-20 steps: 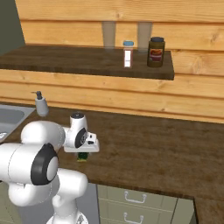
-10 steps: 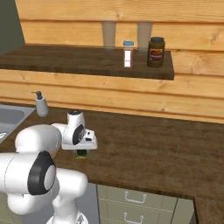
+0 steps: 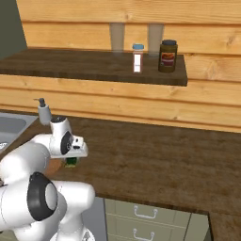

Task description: Pick up the sponge from the counter and clean the cutting board by briefly scrubbing or pressing down on the cutting board. Once finished, release the sponge.

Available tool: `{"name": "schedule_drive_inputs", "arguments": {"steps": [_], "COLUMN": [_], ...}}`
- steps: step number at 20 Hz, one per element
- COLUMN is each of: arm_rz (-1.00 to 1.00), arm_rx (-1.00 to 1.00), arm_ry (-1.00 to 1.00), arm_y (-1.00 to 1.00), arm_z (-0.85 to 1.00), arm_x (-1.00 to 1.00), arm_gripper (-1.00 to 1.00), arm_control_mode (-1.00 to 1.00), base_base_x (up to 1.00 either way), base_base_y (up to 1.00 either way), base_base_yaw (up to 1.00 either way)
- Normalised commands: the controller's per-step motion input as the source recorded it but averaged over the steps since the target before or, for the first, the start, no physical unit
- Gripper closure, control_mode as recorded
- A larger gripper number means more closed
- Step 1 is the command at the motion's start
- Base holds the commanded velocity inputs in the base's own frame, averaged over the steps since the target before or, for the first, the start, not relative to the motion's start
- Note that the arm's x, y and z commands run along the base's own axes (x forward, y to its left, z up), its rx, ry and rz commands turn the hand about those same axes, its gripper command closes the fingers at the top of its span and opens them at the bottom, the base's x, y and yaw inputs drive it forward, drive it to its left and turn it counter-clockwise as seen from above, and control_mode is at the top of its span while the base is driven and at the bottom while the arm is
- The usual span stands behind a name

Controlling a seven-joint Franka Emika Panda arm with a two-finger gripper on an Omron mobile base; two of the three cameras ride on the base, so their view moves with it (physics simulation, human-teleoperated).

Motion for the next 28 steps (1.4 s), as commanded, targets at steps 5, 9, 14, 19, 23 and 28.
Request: {"name": "schedule_drive_inputs", "arguments": {"steps": [5,9,14,19,23,28], "arm_rz": [0.00,0.00,0.00,-0.02,-0.02,-0.05], "arm_rx": [0.02,0.00,0.00,0.01,0.02,0.01], "arm_ry": [0.00,-0.01,-0.01,0.00,-0.04,-0.07], "arm_y": [0.54,0.49,0.45,0.44,0.22,0.02], "arm_z": [0.00,0.00,0.00,-0.02,-0.14,-0.30], "arm_x": [0.00,0.00,0.00,0.00,0.00,0.01], "arm_gripper": [1.00,1.00,1.00,1.00,1.00,1.00], "arm_control_mode": [-1.00,-1.00,-1.00,-1.00,-1.00,-1.00], "base_base_x": [0.00,0.00,0.00,0.00,0.00,0.00], "base_base_y": [0.00,0.00,0.00,0.00,0.00,0.00], "base_base_yaw": [0.00,0.00,0.00,0.00,0.00,0.00]}}
